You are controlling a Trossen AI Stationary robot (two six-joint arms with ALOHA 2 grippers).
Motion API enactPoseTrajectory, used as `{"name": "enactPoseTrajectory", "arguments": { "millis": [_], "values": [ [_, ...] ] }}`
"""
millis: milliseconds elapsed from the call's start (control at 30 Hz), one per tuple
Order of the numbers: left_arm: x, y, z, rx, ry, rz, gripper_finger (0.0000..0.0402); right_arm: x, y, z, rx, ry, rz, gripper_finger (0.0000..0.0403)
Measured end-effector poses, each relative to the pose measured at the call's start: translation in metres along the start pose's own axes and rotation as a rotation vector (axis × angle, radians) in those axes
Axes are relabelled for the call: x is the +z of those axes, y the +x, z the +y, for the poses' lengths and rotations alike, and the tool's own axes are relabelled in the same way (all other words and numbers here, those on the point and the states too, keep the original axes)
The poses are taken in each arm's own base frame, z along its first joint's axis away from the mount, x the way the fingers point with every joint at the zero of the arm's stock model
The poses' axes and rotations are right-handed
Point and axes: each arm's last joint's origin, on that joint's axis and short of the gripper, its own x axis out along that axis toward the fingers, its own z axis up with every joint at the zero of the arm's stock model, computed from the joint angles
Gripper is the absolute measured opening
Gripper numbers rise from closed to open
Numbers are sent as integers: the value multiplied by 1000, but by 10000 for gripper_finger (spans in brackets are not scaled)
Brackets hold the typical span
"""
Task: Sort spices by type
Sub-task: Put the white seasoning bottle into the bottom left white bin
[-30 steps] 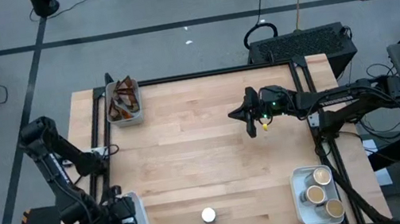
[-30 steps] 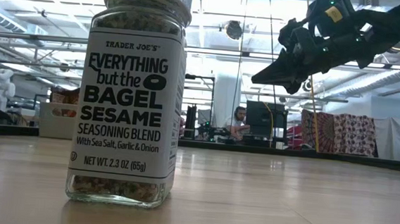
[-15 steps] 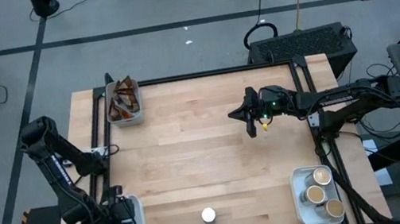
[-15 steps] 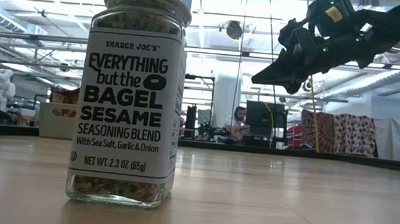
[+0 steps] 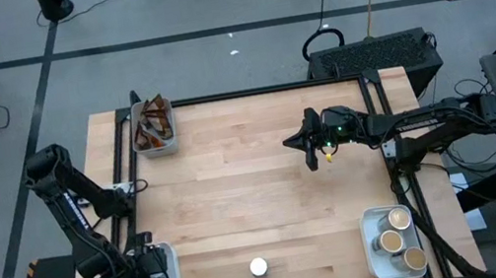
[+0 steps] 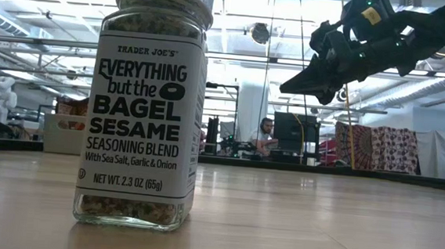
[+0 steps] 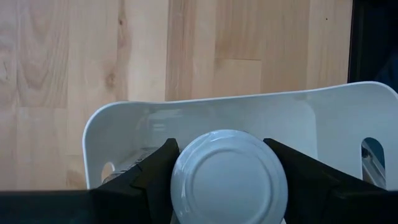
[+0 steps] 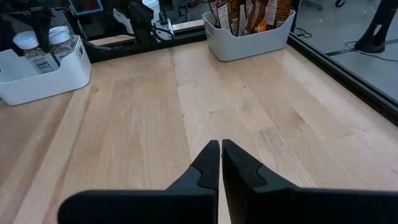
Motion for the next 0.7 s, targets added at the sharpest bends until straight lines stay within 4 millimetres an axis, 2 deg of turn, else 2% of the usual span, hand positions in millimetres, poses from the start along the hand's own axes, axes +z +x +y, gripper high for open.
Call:
{"name": "enactPoseTrajectory", "arguments": {
  "millis": [567, 700],
  "values": [
    [0, 0, 0, 3, -2, 1, 226, 0, 0, 0, 0, 0, 0, 0],
    [0, 0, 0, 2, 65, 5, 226, 0, 0, 0, 0, 0, 0, 0]
  ]
}}
